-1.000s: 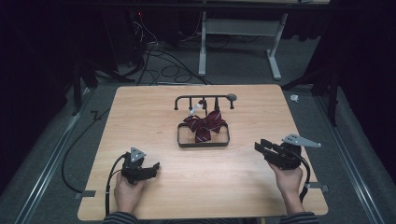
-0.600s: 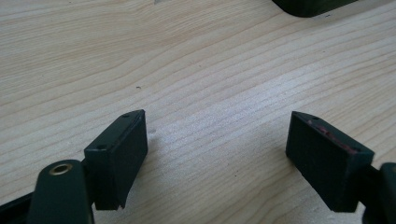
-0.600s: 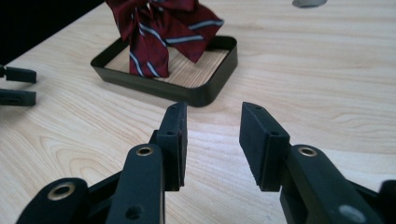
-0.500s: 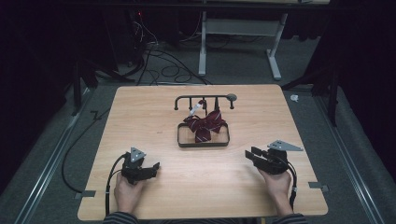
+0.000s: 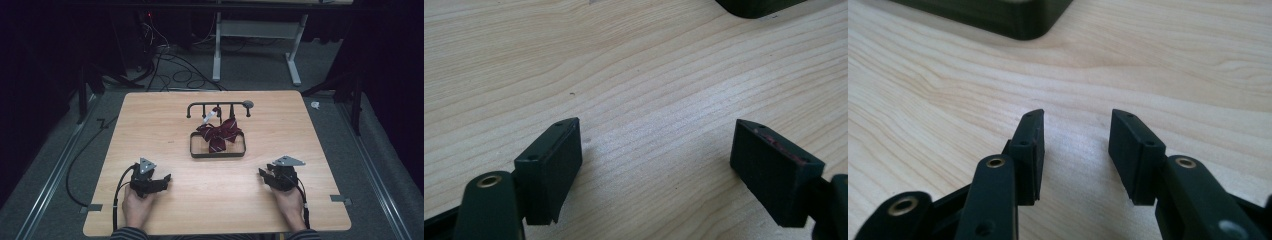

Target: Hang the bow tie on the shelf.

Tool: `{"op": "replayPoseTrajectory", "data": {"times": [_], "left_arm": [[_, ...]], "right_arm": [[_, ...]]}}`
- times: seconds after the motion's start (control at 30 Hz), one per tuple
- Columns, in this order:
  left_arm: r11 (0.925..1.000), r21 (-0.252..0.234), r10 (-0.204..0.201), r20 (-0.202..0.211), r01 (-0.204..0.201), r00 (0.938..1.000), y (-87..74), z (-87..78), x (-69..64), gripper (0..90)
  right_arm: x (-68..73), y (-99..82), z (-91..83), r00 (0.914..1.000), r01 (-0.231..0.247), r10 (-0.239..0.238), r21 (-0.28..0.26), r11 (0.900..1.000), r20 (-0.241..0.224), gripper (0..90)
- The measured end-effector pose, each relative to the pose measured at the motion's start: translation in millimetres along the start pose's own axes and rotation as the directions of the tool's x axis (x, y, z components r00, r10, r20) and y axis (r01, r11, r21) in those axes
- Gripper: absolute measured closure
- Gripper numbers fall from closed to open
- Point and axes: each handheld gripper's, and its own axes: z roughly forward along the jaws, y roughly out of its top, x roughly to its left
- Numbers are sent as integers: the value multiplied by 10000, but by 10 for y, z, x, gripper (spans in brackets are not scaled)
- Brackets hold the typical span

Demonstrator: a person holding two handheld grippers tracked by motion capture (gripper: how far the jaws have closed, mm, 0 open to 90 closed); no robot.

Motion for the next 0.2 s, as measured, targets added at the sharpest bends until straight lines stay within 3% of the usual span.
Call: {"op": "replayPoseTrajectory", "data": {"times": [0.07, 0.2], "left_arm": [[10000, -2, -1, 0, 1, 10000, 0, 0, 0, 212], [10000, -2, -1, 0, 1, 10000, -1, -1, 0, 213]], "right_arm": [[40, 2, 4, 9992, 321, -322, 66, 9995, 219, 574], [34, 2, 7, 9996, 238, -239, 60, 9997, 155, 555]]}}
